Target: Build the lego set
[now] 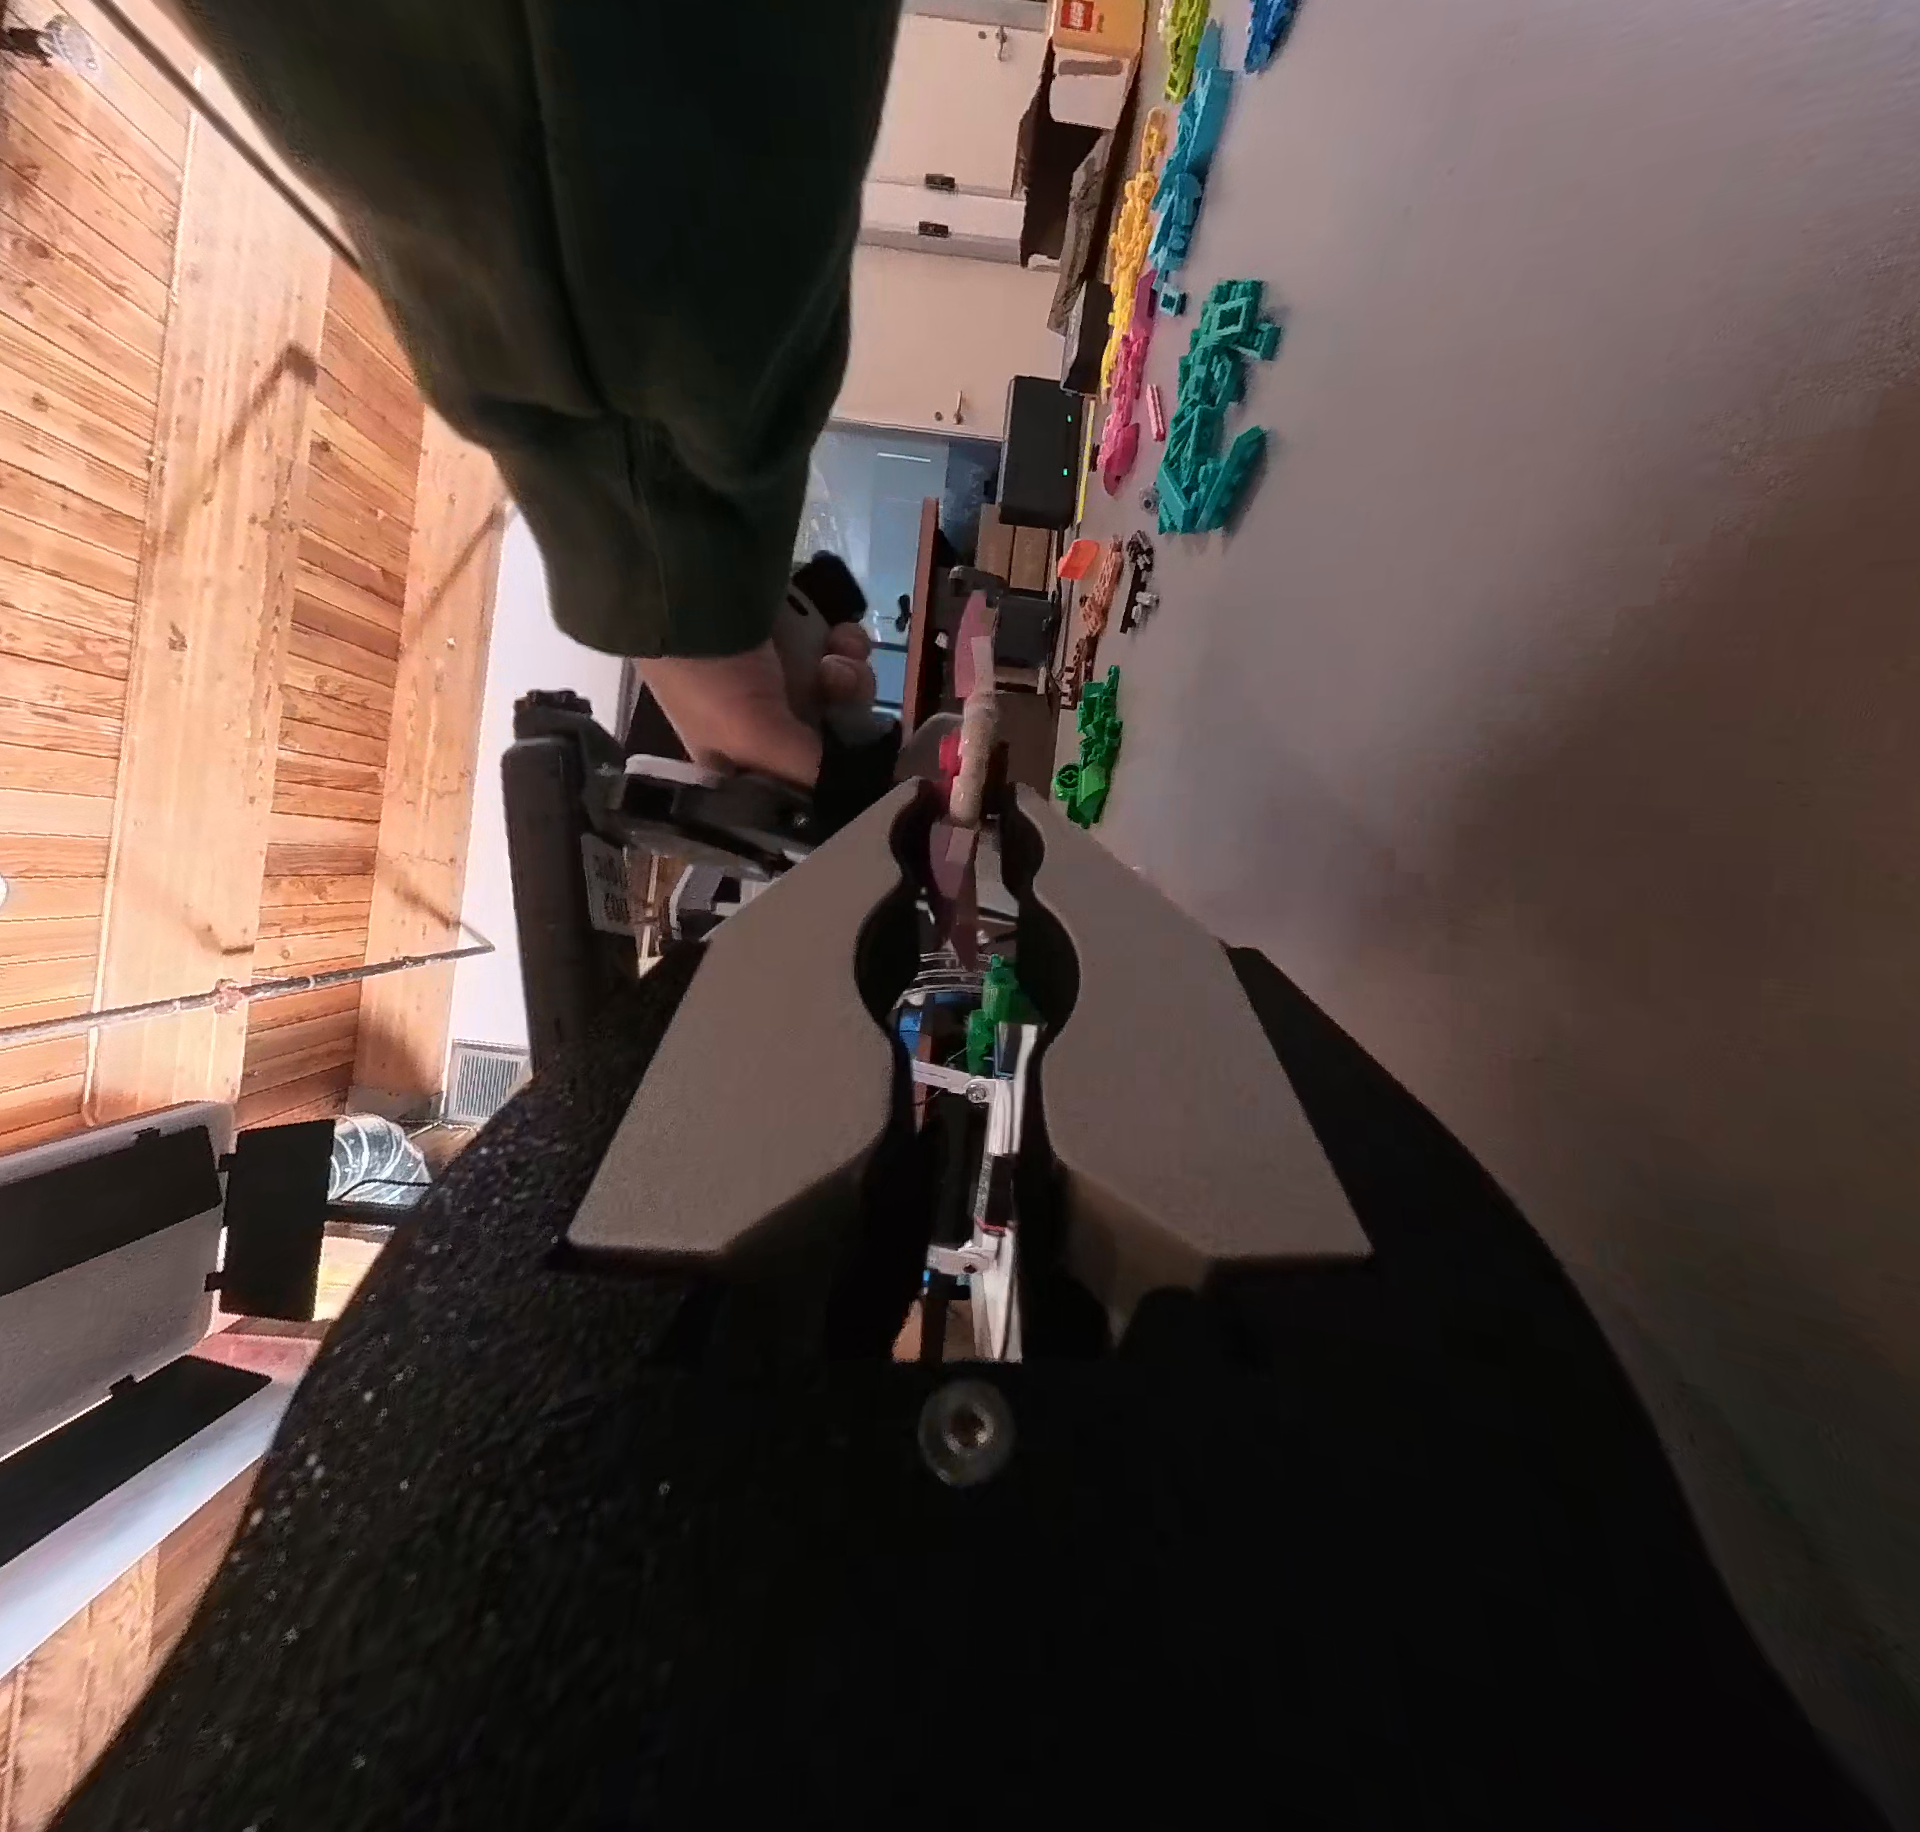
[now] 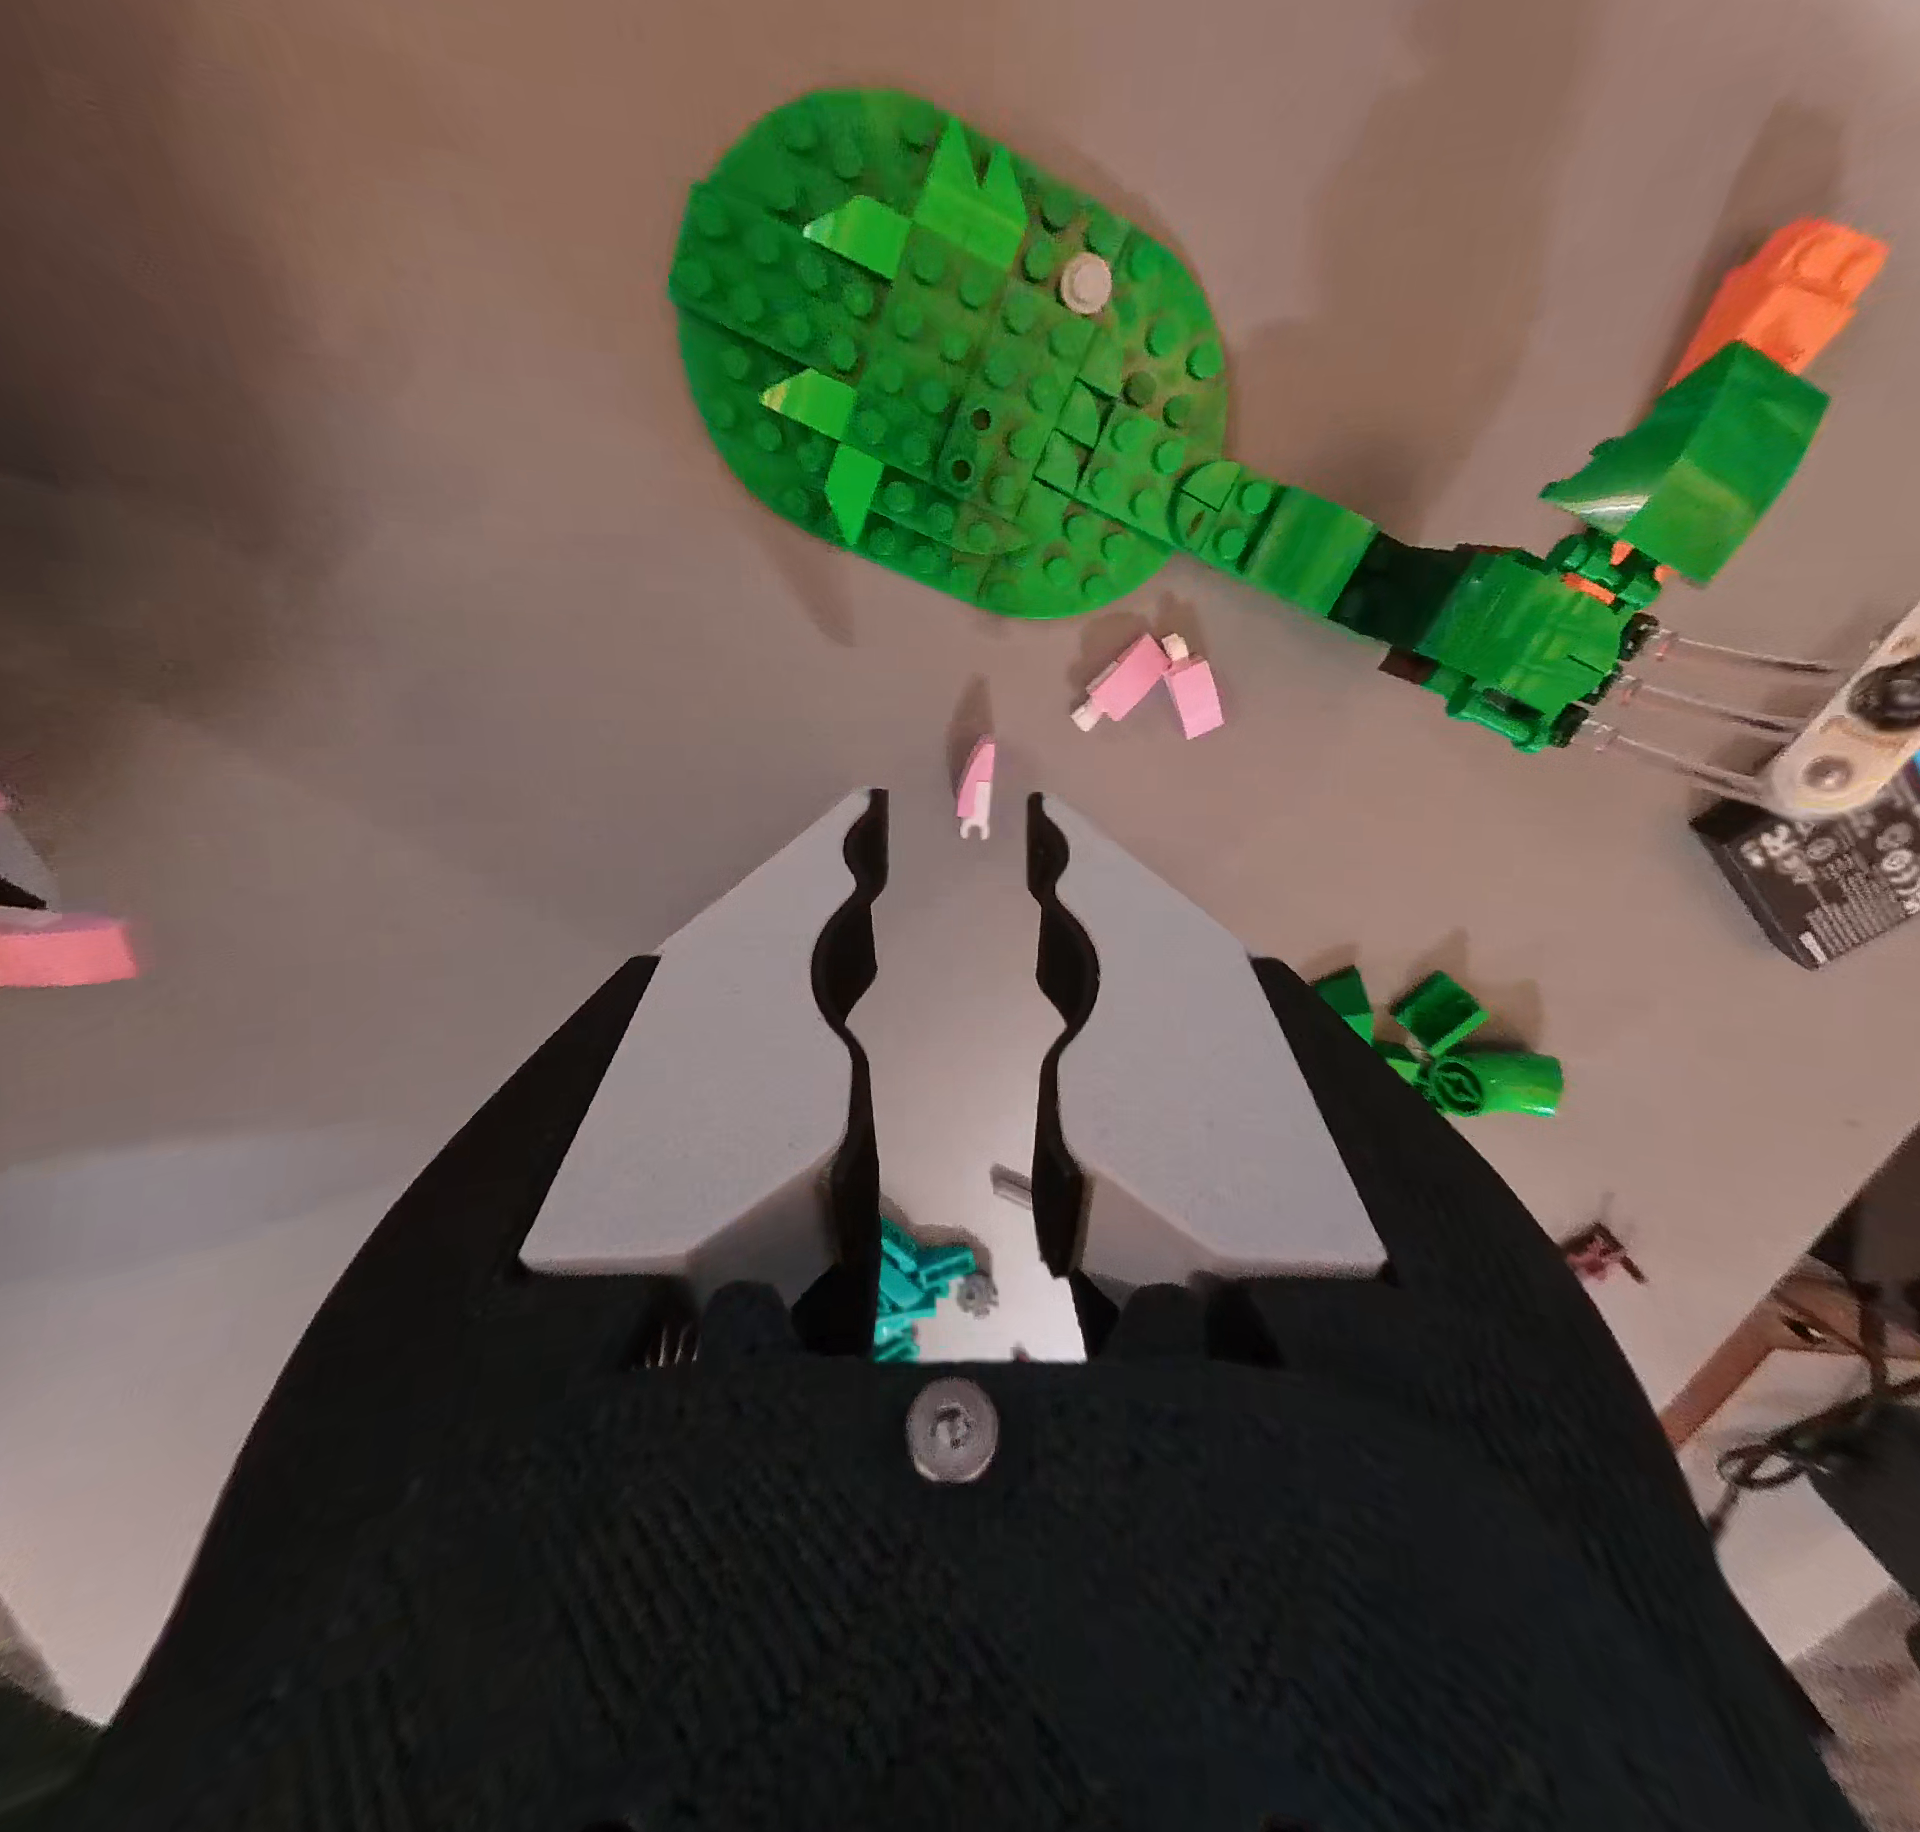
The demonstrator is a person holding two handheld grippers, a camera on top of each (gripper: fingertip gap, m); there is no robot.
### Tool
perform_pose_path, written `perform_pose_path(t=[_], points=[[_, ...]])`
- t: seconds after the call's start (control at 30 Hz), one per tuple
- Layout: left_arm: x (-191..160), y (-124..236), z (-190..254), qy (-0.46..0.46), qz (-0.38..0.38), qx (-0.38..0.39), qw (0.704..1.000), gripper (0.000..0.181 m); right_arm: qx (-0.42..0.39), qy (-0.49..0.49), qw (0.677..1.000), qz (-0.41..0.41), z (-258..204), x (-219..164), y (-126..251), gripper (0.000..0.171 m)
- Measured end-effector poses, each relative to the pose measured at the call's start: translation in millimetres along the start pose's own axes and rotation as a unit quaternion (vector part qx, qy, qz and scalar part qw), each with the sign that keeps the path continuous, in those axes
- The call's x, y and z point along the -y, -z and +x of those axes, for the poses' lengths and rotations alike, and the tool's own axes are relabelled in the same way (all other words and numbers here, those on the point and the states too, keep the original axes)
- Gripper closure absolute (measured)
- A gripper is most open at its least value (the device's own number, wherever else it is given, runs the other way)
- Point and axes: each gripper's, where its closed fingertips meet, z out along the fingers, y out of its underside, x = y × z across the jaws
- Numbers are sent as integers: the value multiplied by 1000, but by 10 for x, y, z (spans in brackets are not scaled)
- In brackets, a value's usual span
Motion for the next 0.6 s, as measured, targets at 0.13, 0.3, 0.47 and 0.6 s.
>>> perform_pose_path(t=[0.13,0.3,0.47,0.6], points=[[11,-4,14,0,3,-4,1000,173,23,-5,999,-32,0,9,-8,145],[20,-10,38,-2,4,-10,1000,173,16,-5,998,-58,83,49,-107,146],[31,-12,53,-4,7,-14,1000,173,25,-24,996,-82,130,2,-205,149],[20,-17,71,-4,4,-18,1000,173,24,-39,995,-84,126,-56,-192,171]])
